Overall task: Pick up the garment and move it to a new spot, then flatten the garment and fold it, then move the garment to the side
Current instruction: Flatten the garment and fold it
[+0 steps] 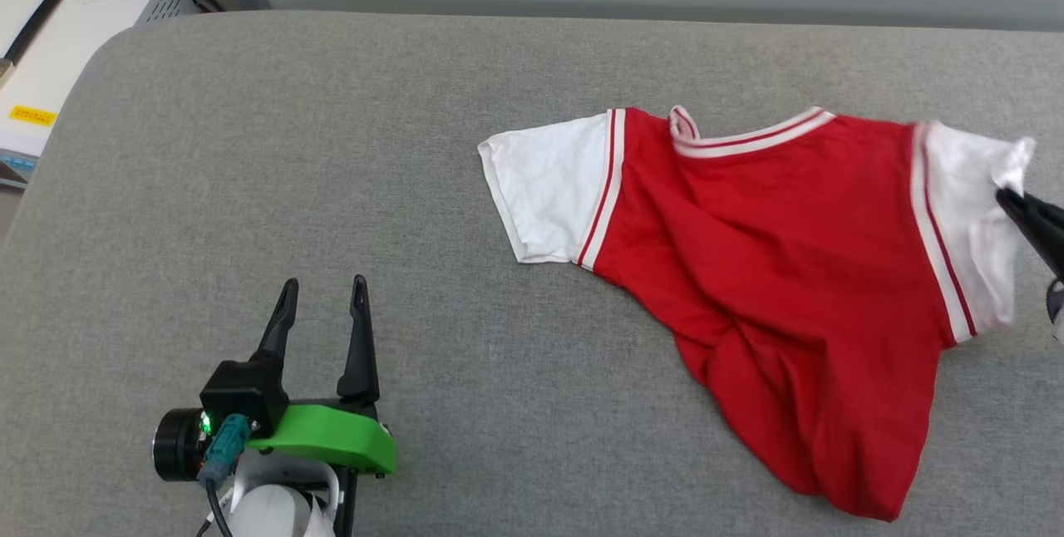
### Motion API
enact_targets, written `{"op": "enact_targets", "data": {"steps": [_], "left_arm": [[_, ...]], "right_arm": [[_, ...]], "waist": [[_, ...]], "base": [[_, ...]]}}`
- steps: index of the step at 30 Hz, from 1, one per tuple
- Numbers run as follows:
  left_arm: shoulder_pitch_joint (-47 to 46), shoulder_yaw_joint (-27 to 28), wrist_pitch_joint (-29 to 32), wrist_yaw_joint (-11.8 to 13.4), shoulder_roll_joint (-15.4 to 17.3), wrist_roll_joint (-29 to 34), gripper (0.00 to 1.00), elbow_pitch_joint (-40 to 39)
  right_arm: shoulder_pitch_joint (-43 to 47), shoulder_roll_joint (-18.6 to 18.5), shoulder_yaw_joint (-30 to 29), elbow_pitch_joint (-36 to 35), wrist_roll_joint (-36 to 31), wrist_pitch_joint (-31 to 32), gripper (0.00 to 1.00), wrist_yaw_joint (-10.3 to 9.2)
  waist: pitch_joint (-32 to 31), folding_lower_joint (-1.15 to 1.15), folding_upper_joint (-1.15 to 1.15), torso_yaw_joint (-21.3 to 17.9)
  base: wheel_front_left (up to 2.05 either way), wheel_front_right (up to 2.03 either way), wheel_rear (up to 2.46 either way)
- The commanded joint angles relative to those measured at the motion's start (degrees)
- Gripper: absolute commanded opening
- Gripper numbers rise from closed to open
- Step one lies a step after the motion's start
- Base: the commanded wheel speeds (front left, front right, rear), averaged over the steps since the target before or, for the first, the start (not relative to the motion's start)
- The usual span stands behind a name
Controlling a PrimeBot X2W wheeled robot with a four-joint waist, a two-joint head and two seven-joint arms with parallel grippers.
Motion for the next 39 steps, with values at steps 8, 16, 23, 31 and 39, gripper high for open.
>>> {"op": "enact_targets", "data": {"steps": [8,16,23,31,39], "left_arm": [[-1.2,-0.2,-0.3,-0.3,-0.2,0.6,1.00,0.0],[-2.0,-0.1,-0.3,-0.4,-0.2,0.8,1.00,0.4],[-1.1,0.7,-0.3,-0.4,-0.2,1.2,1.00,0.9],[0.1,2.8,-0.3,-1.3,-0.2,2.7,1.00,0.5],[-2.6,3.9,-0.3,-3.4,1.7,3.5,1.00,0.3]], "right_arm": [[9.1,2.8,-7.4,15.8,4.3,-1.5,0.00,-0.04],[12.0,6.2,-8.0,26.7,5.6,-0.9,0.00,-0.04],[9.7,7.1,-9.1,28.5,0.8,-10.4,1.00,-0.04],[6.7,10.1,-17.8,26.6,-12.4,-19.9,1.00,-0.04],[13.7,24.0,-37.7,4.9,-33.9,-20.0,1.00,-0.04]], "waist": [[2.1,0.00,0.00,0.3],[2.6,0.00,0.00,0.7],[0.3,0.00,0.00,0.3],[-3.1,0.00,0.00,-1.1],[-4.5,0.00,0.00,-2.0]], "base": [[0.00,0.00,0.00],[0.00,0.00,0.00],[0.00,0.00,0.00],[0.00,0.00,0.00],[0.00,0.00,0.00]]}}
